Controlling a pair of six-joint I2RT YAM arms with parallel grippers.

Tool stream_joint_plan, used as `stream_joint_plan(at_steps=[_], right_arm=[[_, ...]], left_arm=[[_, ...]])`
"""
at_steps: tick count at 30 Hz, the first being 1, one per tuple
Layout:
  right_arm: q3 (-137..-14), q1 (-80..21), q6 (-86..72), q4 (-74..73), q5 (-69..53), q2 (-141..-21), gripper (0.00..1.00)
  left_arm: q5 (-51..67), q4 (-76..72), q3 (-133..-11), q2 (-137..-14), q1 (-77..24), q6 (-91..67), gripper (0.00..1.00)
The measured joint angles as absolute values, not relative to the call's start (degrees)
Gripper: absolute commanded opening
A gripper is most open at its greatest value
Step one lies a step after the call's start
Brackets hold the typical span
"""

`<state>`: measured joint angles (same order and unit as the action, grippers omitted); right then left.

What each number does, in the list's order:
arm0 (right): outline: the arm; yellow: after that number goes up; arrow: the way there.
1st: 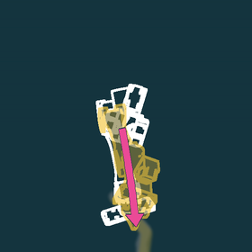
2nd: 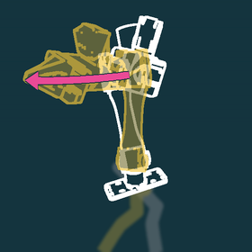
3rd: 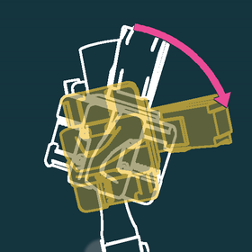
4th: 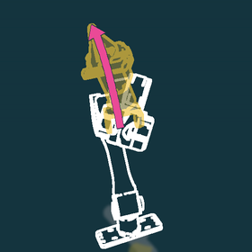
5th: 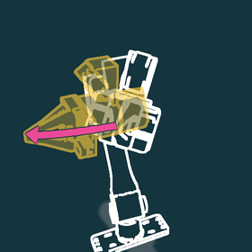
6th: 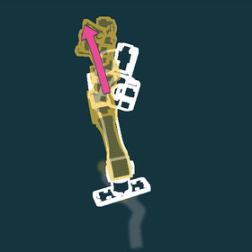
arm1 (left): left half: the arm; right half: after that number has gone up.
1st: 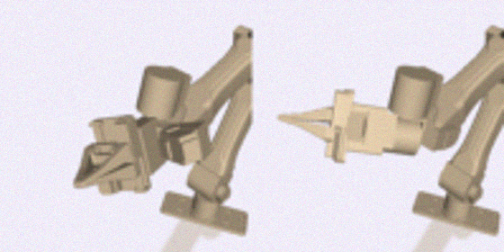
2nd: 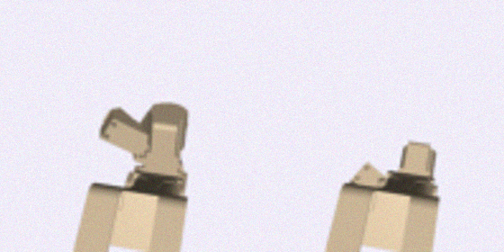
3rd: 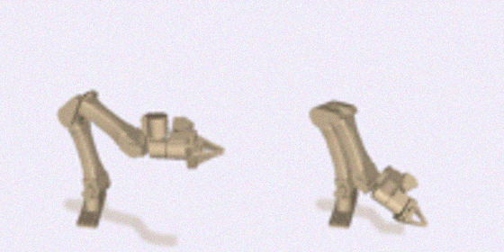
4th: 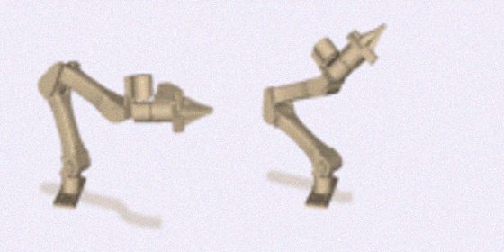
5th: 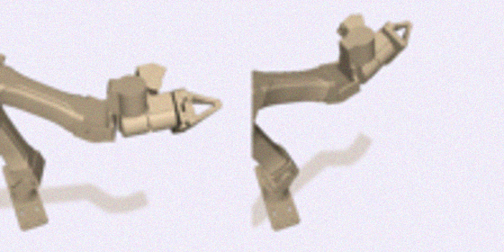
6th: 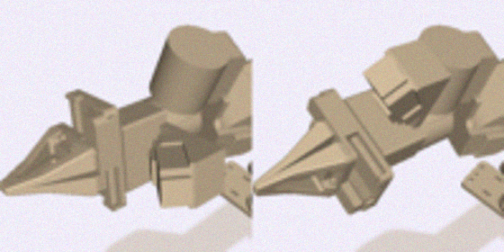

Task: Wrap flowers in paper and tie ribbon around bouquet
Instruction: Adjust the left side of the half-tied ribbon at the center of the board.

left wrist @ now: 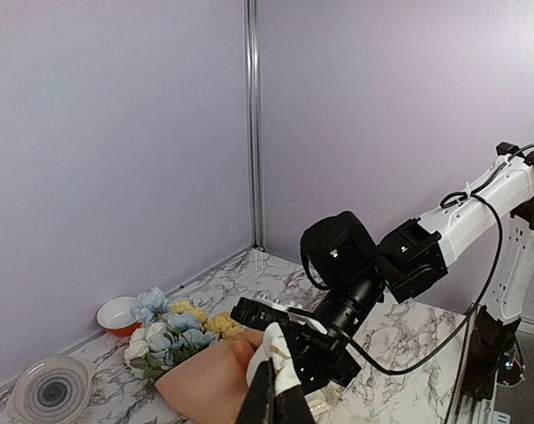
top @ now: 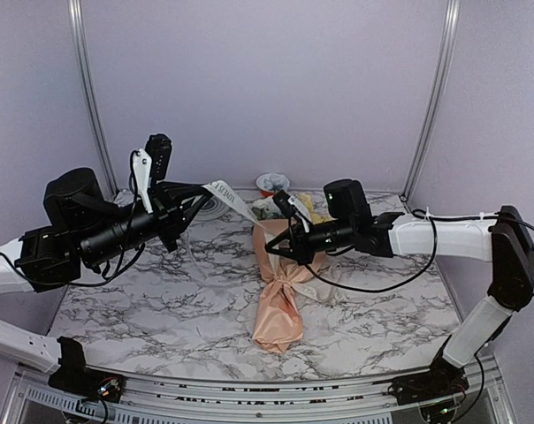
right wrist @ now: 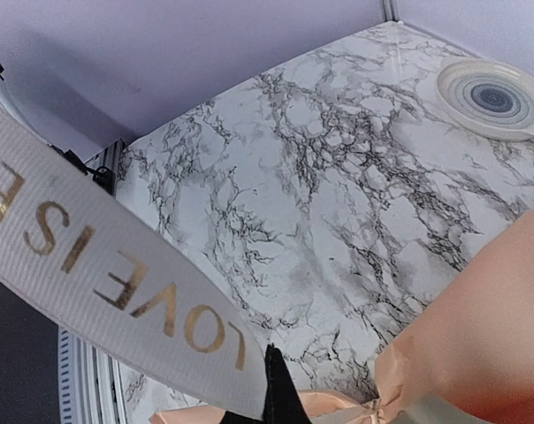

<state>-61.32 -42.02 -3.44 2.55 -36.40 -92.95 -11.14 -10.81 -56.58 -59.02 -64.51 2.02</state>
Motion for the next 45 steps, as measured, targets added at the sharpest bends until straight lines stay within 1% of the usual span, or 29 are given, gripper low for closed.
stream_joint_plan(at_steps=[3,5,7,8,10,11,12,13,15,18,20,22,25,27,29,30,33,34,37,41,45], right_arm=[[-61.06,-40.25,-5.3,2.83,-35.4,-92.12,0.0],[-60.4,-38.92,-6.63,3.46,-34.54,-91.44,0.0],[-60.12,-37.95,-7.7,4.14,-33.91,-91.11,0.0],[-60.12,-37.82,-8.16,4.49,-33.87,-91.09,0.0],[-60.12,-37.87,-8.95,5.02,-33.98,-91.11,0.0],[-60.12,-37.95,-9.26,5.26,-34.0,-91.11,0.0],[-60.12,-38.02,-9.45,5.34,-34.0,-91.09,0.0],[-60.12,-38.11,-9.65,5.41,-34.02,-91.11,0.0],[-60.12,-38.39,-9.89,5.45,-34.04,-91.11,0.0],[-60.05,-39.29,-9.69,5.45,-33.93,-91.09,0.0],[-59.99,-40.36,-9.32,5.43,-33.91,-91.07,0.0],[-59.88,-41.28,-8.91,5.43,-33.93,-91.07,0.0],[-59.57,-41.98,-8.47,5.45,-34.0,-91.05,0.0],[-59.33,-42.11,-8.32,5.5,-34.22,-91.07,0.0],[-59.31,-42.26,-8.27,5.48,-34.41,-91.07,0.0],[-59.31,-42.28,-8.27,5.52,-34.48,-91.07,0.0],[-59.31,-42.33,-8.23,5.5,-34.65,-91.07,0.0],[-59.31,-42.33,-8.21,5.52,-34.68,-91.07,0.0],[-59.29,-42.37,-8.05,5.52,-34.89,-91.07,0.0],[-59.29,-42.39,-7.84,5.48,-35.29,-91.07,0.0],[-59.29,-42.39,-7.22,5.13,-35.33,-91.07,0.0]], left_arm=[[-12.05,-11.18,-51.27,-56.51,-64.51,2.11,0.0],[-10.2,-12.84,-44.36,-55.96,-64.51,2.15,0.0],[-7.42,-14.06,-36.82,-59.53,-65.14,1.98,0.0],[-6.83,-14.17,-34.92,-62.02,-65.67,2.0,0.05],[-5.8,-13.98,-32.01,-71.68,-67.53,2.35,0.55],[-5.41,-13.8,-31.24,-76.77,-68.36,2.9,0.71],[-5.1,-13.78,-30.89,-79.7,-68.84,3.14,0.78],[-4.86,-13.89,-30.63,-81.52,-69.12,3.4,0.83],[-4.19,-15.22,-29.87,-83.48,-69.28,4.19,0.87],[-2.46,-20.27,-28.25,-81.78,-68.79,5.48,0.88],[-0.8,-24.45,-26.79,-79.15,-67.7,5.87,0.85],[0.67,-30.28,-25.17,-76.38,-65.32,5.87,0.83],[2.72,-38.87,-25.04,-76.77,-61.01,5.28,0.83],[5.69,-44.12,-26.74,-80.49,-57.8,3.84,0.83],[10.48,-49.78,-29.36,-86.32,-54.61,1.56,0.79],[13.69,-53.1,-31.07,-90.15,-52.88,-0.01,0.76],[20.36,-61.45,-35.16,-99.55,-50.04,-4.78,0.6],[22.15,-64.49,-35.97,-102.06,-49.74,-6.02,0.58],[25.26,-73.17,-37.56,-107.74,-49.71,-9.06,0.56],[26.81,-79.48,-39.51,-111.53,-49.71,-11.92,0.53],[26.33,-81.82,-42.13,-113.67,-49.71,-13.47,0.44]])
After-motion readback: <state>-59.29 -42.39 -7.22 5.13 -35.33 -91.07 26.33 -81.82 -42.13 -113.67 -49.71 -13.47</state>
